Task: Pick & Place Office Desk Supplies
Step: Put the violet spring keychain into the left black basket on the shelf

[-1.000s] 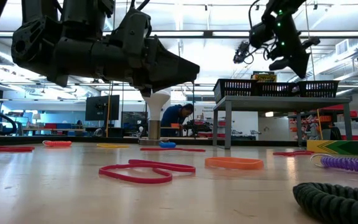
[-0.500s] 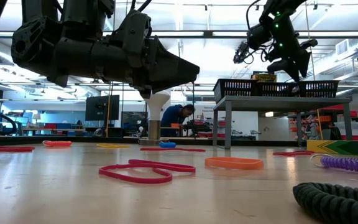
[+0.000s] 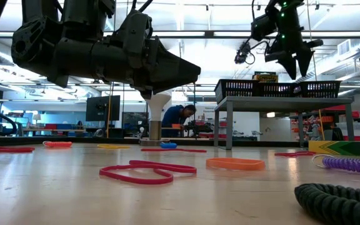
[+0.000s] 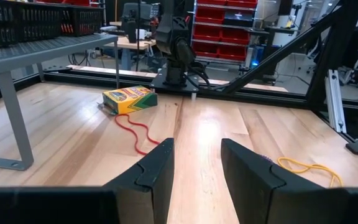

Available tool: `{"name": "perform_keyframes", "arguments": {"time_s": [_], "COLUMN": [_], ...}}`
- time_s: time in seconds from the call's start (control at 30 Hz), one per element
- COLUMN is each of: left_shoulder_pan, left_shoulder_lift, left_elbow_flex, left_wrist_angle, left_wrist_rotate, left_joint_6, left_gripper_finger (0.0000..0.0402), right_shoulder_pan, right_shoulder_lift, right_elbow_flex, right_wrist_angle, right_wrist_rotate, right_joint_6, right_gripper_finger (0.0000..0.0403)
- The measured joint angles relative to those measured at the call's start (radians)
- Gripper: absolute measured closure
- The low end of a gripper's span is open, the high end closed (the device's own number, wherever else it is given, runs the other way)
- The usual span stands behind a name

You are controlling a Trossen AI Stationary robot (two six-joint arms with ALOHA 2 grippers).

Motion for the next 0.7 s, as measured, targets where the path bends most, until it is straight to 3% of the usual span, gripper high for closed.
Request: {"name": "perform_keyframes", "arguments": {"time_s": [0.17,0.4,0.7], "left_shoulder_pan": [0.000,-0.001,0.000], "left_shoulder_lift": [0.000,0.000,0.000], "left_elbow_flex": [0.000,0.000,0.000], "left_wrist_angle": [0.000,-0.023,-0.068], "left_wrist_rotate": [0.000,0.000,-0.007], "left_joint_6": [0.000,-0.001,-0.032], "left_gripper_finger": [0.0261,0.0261,0.0279], "right_shoulder_pan": [0.001,0.051,0.381], "right_shoulder_lift": [-0.050,-0.133,-0.422], "right_elbow_flex": [0.000,0.000,-0.206], "right_wrist_angle": [0.000,0.000,0.120], "right_wrist_rotate": [-0.014,-0.106,-0.075], "right_joint_6": [-0.010,-0.156,-0.177], "right_gripper_finger": [0.0263,0.0391,0.0396]}}
